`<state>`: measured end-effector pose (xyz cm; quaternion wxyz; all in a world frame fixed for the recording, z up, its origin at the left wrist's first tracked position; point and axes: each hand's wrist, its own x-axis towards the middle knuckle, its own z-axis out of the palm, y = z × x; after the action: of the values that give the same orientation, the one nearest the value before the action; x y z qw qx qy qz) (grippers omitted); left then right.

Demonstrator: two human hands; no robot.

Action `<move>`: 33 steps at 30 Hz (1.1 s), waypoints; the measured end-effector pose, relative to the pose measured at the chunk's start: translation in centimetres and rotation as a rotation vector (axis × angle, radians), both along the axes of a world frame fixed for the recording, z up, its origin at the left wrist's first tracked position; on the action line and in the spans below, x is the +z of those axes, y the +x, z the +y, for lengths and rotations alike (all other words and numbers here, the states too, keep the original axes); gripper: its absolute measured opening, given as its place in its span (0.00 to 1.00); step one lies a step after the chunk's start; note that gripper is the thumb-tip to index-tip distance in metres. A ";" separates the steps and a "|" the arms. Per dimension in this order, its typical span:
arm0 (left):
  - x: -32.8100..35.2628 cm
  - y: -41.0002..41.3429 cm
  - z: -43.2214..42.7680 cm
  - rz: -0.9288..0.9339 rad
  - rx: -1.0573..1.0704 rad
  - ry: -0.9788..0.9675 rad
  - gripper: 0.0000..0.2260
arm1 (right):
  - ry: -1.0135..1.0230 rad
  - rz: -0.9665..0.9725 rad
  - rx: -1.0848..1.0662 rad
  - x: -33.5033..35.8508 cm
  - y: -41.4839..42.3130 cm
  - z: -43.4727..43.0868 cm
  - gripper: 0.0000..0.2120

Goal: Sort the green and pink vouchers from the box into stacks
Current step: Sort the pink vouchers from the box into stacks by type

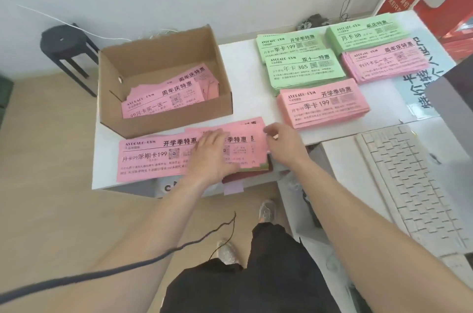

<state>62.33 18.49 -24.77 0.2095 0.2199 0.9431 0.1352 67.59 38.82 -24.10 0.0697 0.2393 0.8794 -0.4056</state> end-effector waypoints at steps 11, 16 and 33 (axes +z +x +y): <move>-3.2 0.7 3.3 0.124 -0.235 -0.239 0.56 | 0.274 0.128 0.144 -3.7 0.4 -0.3 0.22; -3.5 2.0 3.2 0.191 -0.241 -0.271 0.49 | 0.288 0.022 0.274 -3.5 -1.8 0.7 0.25; -2.7 2.0 2.0 0.121 -0.220 -0.113 0.41 | 0.425 -0.007 0.478 -3.1 -1.0 1.6 0.21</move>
<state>64.30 20.48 -27.52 0.1777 0.3175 0.9304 0.0446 66.57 40.39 -27.16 0.1144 0.0365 0.9756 -0.1841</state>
